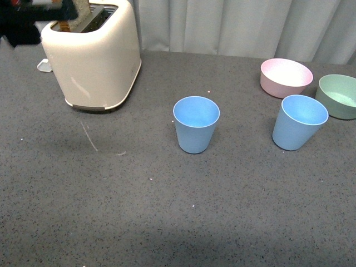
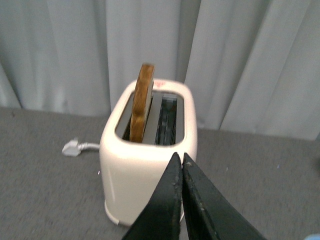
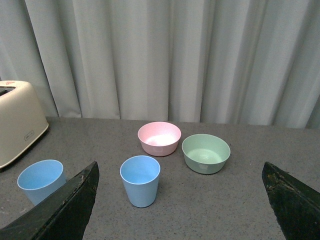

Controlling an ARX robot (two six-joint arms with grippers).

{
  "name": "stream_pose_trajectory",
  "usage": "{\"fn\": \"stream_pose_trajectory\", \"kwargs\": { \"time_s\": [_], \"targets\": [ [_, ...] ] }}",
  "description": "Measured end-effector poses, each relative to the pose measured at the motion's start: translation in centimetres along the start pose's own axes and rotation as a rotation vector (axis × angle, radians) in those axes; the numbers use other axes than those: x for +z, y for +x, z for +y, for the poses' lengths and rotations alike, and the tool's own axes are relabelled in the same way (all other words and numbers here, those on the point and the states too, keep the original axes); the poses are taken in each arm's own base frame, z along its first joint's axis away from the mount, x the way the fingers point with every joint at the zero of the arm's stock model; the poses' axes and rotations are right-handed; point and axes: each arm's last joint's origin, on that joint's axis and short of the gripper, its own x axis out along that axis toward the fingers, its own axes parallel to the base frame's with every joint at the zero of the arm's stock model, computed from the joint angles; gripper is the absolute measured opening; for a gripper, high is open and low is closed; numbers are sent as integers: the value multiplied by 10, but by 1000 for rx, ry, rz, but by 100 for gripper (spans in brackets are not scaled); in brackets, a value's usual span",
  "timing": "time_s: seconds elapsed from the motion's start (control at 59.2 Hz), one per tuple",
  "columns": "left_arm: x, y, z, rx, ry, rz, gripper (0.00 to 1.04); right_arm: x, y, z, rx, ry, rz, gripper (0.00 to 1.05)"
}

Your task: Stack blue cups with both arms

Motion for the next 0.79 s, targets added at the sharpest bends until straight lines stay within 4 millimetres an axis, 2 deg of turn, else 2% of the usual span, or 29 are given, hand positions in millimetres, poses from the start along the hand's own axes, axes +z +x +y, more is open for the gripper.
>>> {"fn": "stream_pose_trajectory", "kwargs": {
  "time_s": [0.101,0.27,0.389,0.794],
  "targets": [
    [-7,-23,15,-11,16,44,4,0,0,0,0,0,0,95],
    [9,-52,33,-11,19,32,4,0,0,0,-1,0,0,95],
    [11,-69,43,-1,20,29,4,0,0,0,0,0,0,95],
    [12,-110,62,-25,20,35,4,0,0,0,0,0,0,95]
  ]
}}
